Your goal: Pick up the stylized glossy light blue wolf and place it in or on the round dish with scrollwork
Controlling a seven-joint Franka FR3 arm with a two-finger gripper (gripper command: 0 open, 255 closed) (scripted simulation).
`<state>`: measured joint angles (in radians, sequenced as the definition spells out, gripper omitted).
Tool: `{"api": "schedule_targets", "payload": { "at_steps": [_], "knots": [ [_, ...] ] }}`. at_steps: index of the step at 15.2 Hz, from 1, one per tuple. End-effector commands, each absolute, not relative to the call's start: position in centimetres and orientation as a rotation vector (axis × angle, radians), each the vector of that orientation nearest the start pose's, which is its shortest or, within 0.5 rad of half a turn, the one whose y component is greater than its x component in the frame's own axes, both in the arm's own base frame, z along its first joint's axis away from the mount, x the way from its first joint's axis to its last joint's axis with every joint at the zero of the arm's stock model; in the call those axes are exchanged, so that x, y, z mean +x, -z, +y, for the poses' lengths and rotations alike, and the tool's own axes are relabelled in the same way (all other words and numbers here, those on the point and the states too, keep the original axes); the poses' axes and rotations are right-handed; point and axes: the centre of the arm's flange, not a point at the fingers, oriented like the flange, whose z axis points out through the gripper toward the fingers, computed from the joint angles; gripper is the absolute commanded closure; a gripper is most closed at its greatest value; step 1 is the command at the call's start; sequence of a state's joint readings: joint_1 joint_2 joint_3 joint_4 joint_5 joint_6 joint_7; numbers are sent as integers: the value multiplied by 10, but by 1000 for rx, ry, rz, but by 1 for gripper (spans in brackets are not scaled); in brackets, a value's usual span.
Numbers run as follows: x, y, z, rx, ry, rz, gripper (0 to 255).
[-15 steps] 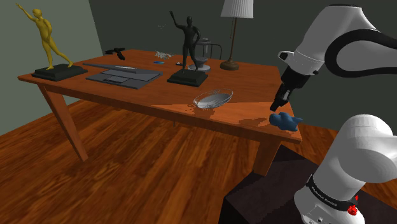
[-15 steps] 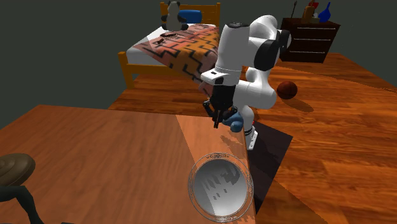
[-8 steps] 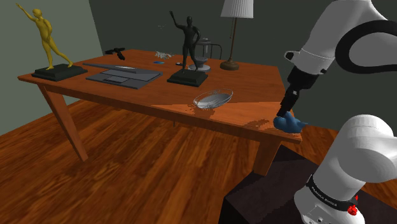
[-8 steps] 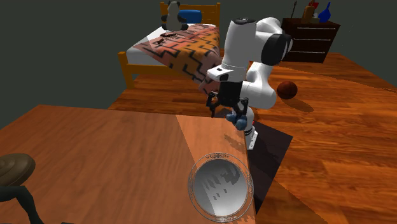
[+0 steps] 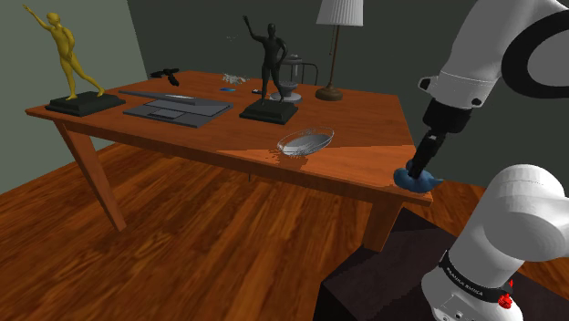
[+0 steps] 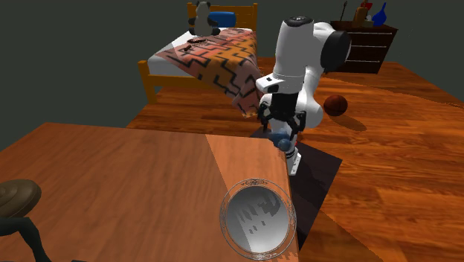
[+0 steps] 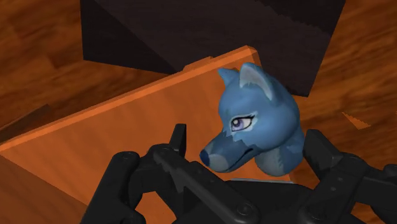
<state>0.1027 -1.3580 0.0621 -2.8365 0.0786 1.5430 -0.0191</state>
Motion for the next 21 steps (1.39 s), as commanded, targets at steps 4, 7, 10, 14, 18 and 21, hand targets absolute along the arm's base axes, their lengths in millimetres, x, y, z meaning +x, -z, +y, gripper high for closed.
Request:
{"api": "schedule_targets", "payload": {
  "at_steps": [4,7,10,14,18,21],
  "knots": [
    [175,-473,39,-3111,96,-216,0],
    [175,-473,39,-3111,96,-217,0],
    [175,-473,39,-3111,96,-217,0],
    [175,-473,39,-3111,96,-217,255],
    [175,-473,39,-3111,96,-217,255],
    [175,-473,39,-3111,96,-217,255]
  ]
}}
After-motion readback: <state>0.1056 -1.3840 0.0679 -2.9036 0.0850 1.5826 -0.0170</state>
